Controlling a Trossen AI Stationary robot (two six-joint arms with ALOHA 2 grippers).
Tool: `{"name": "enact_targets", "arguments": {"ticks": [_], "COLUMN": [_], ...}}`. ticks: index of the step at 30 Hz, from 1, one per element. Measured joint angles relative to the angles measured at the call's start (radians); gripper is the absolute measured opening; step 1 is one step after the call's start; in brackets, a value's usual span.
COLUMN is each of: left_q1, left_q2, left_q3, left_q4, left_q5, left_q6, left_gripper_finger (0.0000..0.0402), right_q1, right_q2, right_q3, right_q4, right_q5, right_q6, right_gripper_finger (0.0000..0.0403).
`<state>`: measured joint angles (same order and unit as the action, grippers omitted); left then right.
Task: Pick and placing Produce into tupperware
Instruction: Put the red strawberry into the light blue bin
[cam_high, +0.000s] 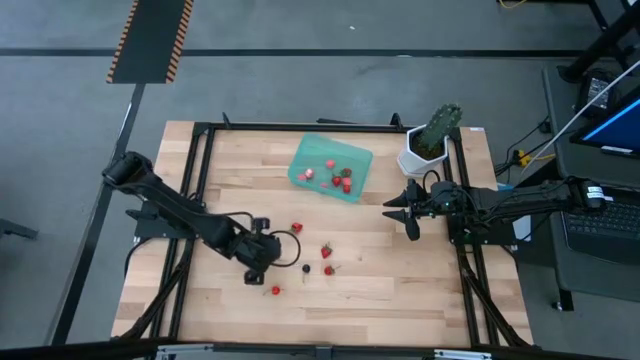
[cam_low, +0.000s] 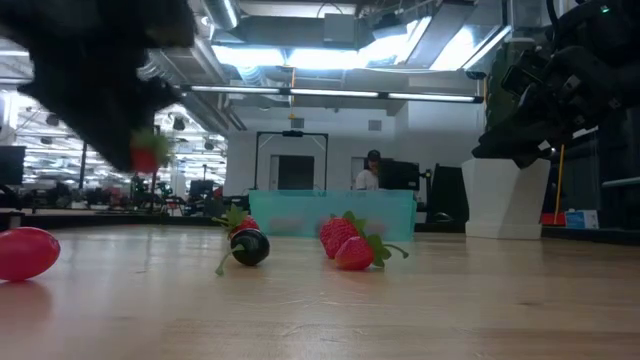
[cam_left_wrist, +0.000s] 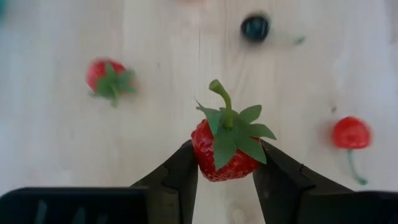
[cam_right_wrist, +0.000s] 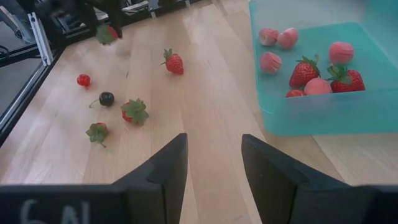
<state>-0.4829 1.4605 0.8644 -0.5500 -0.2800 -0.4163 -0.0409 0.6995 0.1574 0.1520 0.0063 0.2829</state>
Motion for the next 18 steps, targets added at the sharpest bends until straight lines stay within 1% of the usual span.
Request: {"name": "enact_targets", "arguments": {"ticks": [2, 11, 15, 18], "left_q1": [-0.010, -0.056, -0.053, -0.045], "left_q2": [-0.043, -0.250, -0.336, -0.401], "left_q3": [0.001, -0.001, -0.062, -0.146], "left_q4": [-0.005, -0.126, -0.117, -0.071], "left_q5": [-0.023, -0.175, -0.246, -0.253], "left_q6": [0.008, 0.013, 0.034, 0.029], "left_gripper_finger": [0.0122, 0.0122, 0.0121, 0.0121], "right_q1": [0.000, 0.000, 0.000, 0.000], "right_q2": [0.000, 0.000, 0.000, 0.000], "right_q3": [0.000, 0.000, 0.000, 0.000], "right_q4": [0.000, 0.000, -0.001, -0.001], "right_q5": [0.000, 0.000, 0.000, 0.000], "right_q6": [-0.001, -0.001, -0.002, 0.000], "right_gripper_finger": [0.0154, 0.0154, 0.0154, 0.0154]}}
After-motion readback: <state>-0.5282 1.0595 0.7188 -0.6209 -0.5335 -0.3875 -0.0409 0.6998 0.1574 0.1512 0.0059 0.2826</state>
